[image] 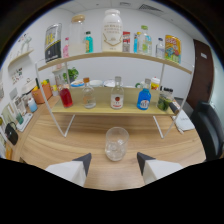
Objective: Make me a cup of Mojito.
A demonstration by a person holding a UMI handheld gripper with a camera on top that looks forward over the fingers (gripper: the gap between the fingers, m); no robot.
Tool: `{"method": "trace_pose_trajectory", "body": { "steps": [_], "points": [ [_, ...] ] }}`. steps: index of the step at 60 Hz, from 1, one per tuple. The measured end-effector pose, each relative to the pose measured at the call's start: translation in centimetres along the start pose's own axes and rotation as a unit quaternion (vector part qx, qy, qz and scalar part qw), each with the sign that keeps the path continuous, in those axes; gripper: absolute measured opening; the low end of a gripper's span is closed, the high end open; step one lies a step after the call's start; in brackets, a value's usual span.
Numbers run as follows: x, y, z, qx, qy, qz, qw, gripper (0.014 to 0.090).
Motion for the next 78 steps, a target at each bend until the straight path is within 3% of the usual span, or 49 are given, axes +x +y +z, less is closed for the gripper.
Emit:
{"method": "trace_pose_trajectory", "body": {
  "steps": [21,33,47,55,64,78],
  "points": [
    [0.5,1.8,-1.8,-0.003,-0.003,-0.005,1.000,0.0861],
    [3.8,3.7,-3.3,-0.005,0.007,0.005,1.000,0.0862],
    [10.5,-0.6,-3.3,0.033,0.027,0.002,0.999,0.0864],
    [13.5,-5.5,-1.7,0.068,0.018,-0.002,0.998,0.0864],
    [15.8,-9.6,1.6,0.078,0.005,-0.004,0.997,0.0861],
    [18.0,-10.9,7.3,0.043,-0.012,-0.007,0.999,0.0854]
  ]
}}
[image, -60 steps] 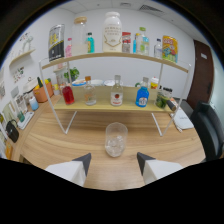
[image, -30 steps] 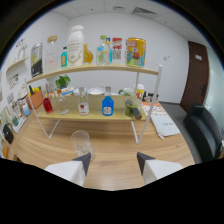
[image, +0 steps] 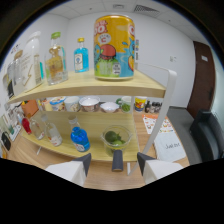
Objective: Make me a cup of Mojito.
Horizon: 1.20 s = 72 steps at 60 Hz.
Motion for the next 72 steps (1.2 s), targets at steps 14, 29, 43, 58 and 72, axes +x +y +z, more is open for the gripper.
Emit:
{"method": "trace_pose_trajectory", "body": {
  "steps": [14,29,43,58,72],
  "points": [
    [0.6,0.8,3.1,-0.039,-0.009,0.008,0.999,0.0579],
    [0.5,1.3,3.4,-0.063,-0.015,0.004,0.998,0.0208],
    [0.8,0.9,3.0,-0.059,0.000,-0.001,0.998,0.0171],
    [0.4,0.0,-0.1,-0.034,0.005,0.017,0.999,0.0162],
    [-2.7,1.5,-4.8,-0.015,0.012,0.028,0.999,0.0162]
  ]
}}
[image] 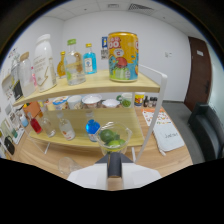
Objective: Make me a cup of Mojito.
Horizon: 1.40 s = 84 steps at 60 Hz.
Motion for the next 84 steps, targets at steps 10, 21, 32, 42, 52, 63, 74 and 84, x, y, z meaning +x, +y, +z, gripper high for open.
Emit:
{"method": "trace_pose_trajectory", "body": {
  "steps": [10,21,32,42,52,63,74,84],
  "points": [
    [-2.9,3.8,-0.6,-0.018,0.000,0.015,1.000,0.0161],
    [-4.9,6.5,-0.6,-0.025,0.016,0.007,1.000,0.0161],
    [-4.9,6.2,-0.7,0.002,0.064,-0.061,0.996,0.0163],
    [-4.6,3.7,-0.9,0.051,0.113,-0.209,0.970,0.0162],
    [-4.3,1.0,-1.2,0.096,0.164,-0.395,0.899,0.0161],
    [-5.5,-1.1,-1.5,0.141,0.186,-0.577,0.783,0.0160],
    [-7.7,-1.2,-0.9,0.160,0.170,-0.696,0.679,0.0160],
    [-9.2,-1.1,-0.3,0.174,0.170,-0.779,0.577,0.0160]
  ]
}}
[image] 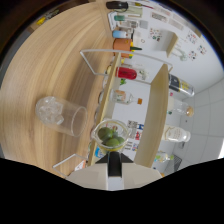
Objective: Make me a cup of Mojito.
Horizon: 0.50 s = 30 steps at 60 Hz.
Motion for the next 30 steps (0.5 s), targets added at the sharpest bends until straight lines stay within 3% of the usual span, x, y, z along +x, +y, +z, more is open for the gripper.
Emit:
{"method": "trace_pose_trajectory", "body": {
  "steps": [18,30],
  "points": [
    [-0.2,-1.1,0.1,0.026,-0.005,-0.025,0.999,0.0160],
    [1.9,-0.2,-0.9,0.006,0.002,0.110,0.994,0.0161]
  ]
}}
